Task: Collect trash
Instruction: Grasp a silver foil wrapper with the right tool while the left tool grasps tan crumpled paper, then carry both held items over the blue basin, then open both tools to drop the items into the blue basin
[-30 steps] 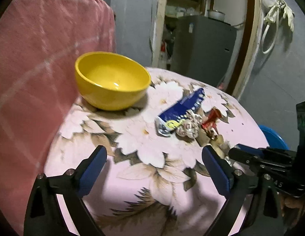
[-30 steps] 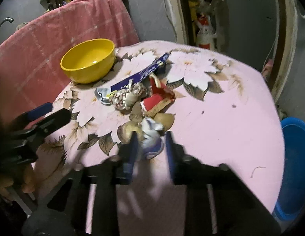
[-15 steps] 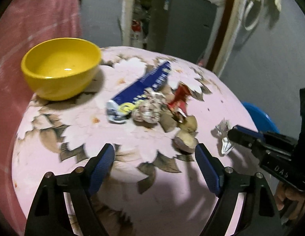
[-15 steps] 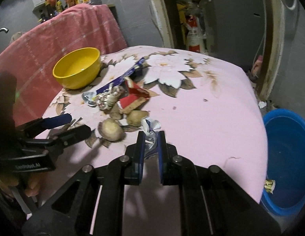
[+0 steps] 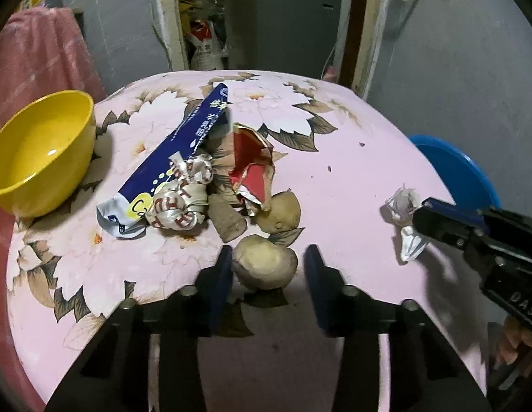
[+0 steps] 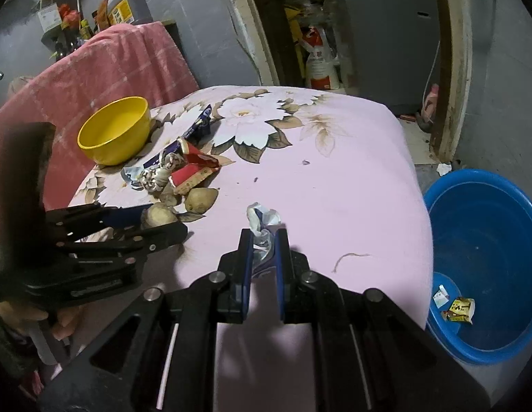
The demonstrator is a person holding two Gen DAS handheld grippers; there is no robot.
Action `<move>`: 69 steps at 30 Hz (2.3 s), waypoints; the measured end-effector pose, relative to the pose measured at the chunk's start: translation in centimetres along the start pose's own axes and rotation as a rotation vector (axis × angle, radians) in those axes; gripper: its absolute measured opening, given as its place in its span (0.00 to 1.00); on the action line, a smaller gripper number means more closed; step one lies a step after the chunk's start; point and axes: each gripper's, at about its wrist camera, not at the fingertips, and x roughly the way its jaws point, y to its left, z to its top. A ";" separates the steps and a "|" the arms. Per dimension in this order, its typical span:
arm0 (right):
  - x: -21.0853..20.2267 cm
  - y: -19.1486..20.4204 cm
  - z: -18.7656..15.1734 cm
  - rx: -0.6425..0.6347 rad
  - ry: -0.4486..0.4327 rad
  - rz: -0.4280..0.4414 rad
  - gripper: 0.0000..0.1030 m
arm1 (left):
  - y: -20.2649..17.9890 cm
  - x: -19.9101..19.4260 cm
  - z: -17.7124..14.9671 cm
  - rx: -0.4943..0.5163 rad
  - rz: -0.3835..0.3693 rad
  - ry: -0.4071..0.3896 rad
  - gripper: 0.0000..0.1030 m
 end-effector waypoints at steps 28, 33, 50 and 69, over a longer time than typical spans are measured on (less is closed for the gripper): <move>-15.9 -1.4 0.6 -0.092 -0.600 -0.176 0.31 | -7.1 -12.7 3.6 -0.178 -0.225 -0.631 0.26; -18.9 -2.6 0.3 -0.105 -0.696 -0.268 0.31 | -10.1 -14.3 4.8 -0.135 -0.251 -0.725 0.26; -21.2 -9.8 -1.3 -0.012 -0.707 -0.380 0.31 | -16.9 -10.5 8.2 -0.025 -0.323 -0.647 0.26; -15.6 -16.6 -3.4 0.188 -0.455 -0.386 0.33 | -21.7 0.0 8.1 0.082 -0.293 -0.244 0.27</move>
